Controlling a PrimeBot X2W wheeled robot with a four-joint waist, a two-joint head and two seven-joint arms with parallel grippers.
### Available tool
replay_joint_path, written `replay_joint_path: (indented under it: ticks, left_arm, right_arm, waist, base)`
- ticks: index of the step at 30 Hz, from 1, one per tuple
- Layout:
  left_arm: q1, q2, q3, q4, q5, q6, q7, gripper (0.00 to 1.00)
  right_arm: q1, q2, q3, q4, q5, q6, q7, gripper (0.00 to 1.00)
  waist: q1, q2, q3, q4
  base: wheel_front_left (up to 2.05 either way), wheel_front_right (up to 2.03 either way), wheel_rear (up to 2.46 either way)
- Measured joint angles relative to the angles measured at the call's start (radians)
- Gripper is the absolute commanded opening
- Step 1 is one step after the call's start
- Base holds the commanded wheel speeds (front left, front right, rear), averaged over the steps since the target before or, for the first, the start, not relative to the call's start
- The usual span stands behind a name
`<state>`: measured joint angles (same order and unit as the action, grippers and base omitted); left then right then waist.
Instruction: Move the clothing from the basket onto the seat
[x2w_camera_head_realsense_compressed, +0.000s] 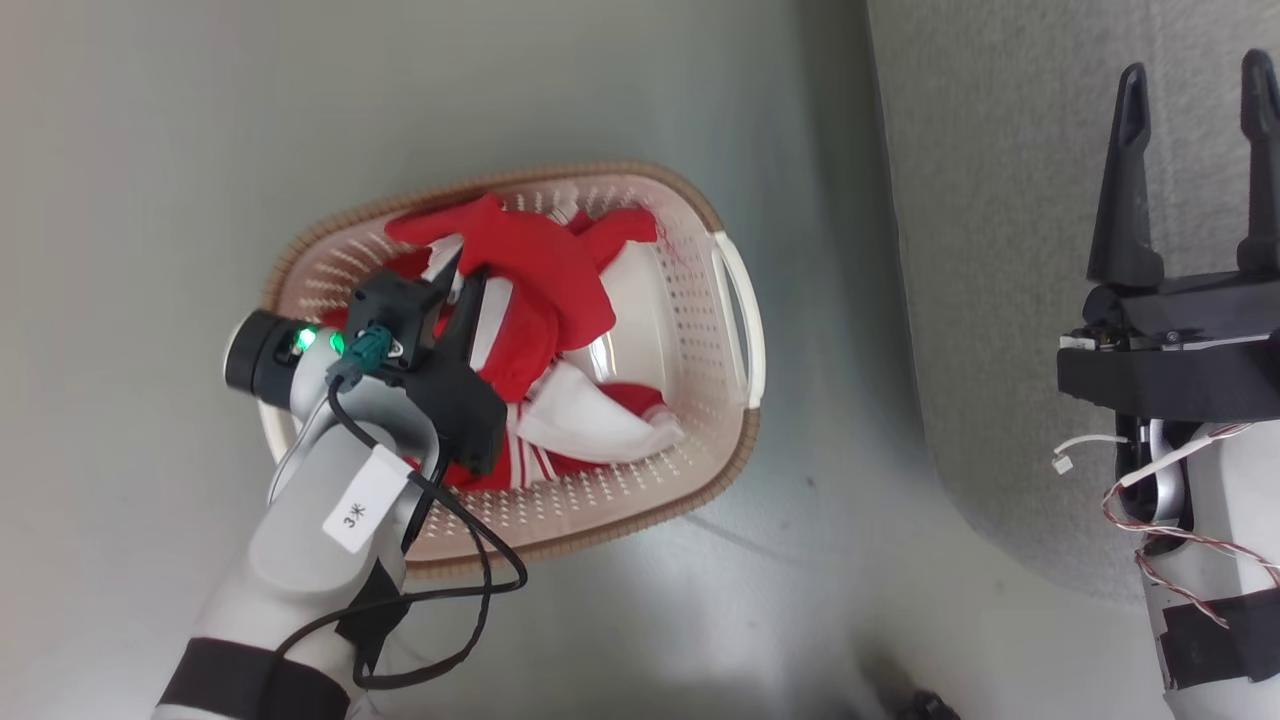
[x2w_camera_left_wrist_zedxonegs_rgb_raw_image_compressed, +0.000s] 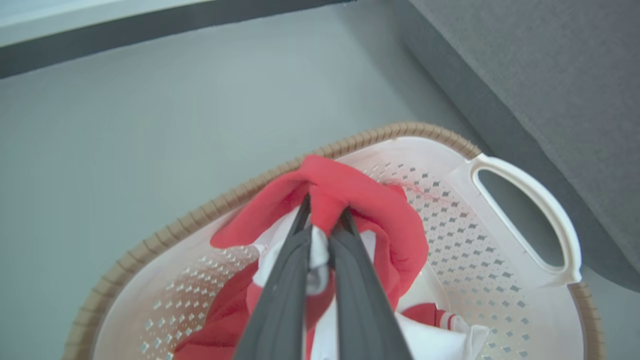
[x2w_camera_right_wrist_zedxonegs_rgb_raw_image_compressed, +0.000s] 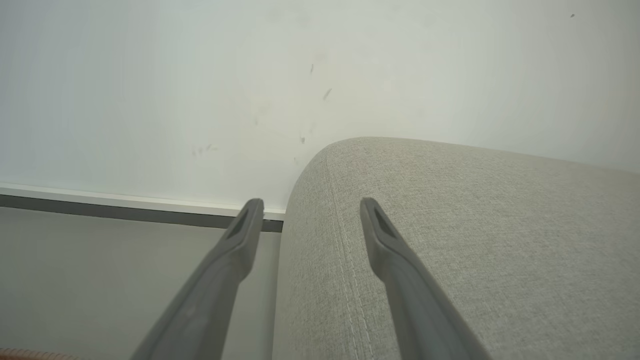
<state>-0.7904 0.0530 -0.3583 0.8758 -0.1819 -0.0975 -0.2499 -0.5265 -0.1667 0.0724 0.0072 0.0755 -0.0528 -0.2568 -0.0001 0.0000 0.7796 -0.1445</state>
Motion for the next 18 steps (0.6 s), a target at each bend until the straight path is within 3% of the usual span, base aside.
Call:
replay_joint_path:
  ticks: [18]
  left_arm:
    - [-0.009,0.015,-0.02,-0.302,-0.011,-0.027,-0.003,0.0]
  right_arm:
    - [0.072,0.01,0.011,0.137,0.004,0.027,0.0,1.0]
  waist:
    - [-0.0001,-0.0001,-0.252,0.099]
  base:
    - [0.0,0.0,0.0]
